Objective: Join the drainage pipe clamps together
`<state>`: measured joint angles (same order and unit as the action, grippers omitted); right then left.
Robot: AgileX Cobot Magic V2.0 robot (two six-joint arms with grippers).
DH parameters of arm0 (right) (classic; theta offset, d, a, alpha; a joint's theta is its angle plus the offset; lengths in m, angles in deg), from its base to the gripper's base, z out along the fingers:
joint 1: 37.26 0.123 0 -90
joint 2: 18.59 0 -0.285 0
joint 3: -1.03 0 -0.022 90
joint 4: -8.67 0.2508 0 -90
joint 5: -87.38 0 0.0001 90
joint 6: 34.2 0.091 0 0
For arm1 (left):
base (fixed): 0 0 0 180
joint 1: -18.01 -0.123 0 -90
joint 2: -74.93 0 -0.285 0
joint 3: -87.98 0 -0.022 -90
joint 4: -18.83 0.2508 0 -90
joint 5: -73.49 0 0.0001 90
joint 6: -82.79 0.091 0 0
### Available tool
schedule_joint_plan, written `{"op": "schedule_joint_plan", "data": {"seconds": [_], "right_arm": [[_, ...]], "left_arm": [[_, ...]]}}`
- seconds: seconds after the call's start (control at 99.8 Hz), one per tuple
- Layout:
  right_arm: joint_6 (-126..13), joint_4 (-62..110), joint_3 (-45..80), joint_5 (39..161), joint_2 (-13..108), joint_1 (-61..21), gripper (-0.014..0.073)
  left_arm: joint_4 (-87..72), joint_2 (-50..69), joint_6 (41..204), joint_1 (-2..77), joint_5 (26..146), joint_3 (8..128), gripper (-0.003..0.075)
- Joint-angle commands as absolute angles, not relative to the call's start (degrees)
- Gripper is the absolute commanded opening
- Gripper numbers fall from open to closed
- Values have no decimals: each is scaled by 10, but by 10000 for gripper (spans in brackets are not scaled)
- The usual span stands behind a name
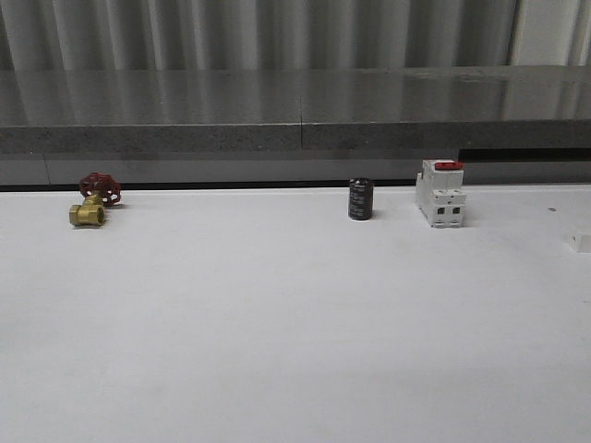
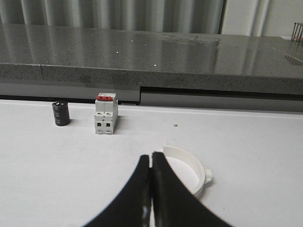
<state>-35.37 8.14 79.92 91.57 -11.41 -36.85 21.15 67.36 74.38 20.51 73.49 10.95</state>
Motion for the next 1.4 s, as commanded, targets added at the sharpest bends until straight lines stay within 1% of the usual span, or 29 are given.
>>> {"op": "schedule_joint_plan", "data": {"seconds": [0.0,0.28,0.401,0.471,0.571,0.781,0.902,1.012,1.252,1.322,1.392], "right_arm": [[-356,83,788,874,-124,-370,-67],[-356,83,788,874,-124,-370,-67],[-356,83,788,874,-124,-370,-67],[-356,83,788,874,-124,-370,-67],[-356,83,788,874,-124,-370,-67],[-356,83,788,874,-124,-370,-67],[-356,83,788,874,-124,-370,-67],[-356,83,788,874,-124,-370,-67],[-356,83,788,874,-124,-370,-67],[-356,83,788,874,-124,-370,-67],[-356,83,788,874,-124,-370,-67]], "left_arm": [[208,693,739,209,689,82,-20],[208,693,739,209,671,83,-20],[208,692,739,209,673,106,-20],[206,681,739,209,707,139,-20],[206,641,739,209,792,209,-20],[235,490,742,209,1002,394,-20],[235,411,742,209,1079,472,-20],[236,356,743,209,1106,507,-20],[236,296,743,209,1114,509,-19],[236,288,746,209,1120,509,7],[236,281,746,209,1133,509,92]]}}
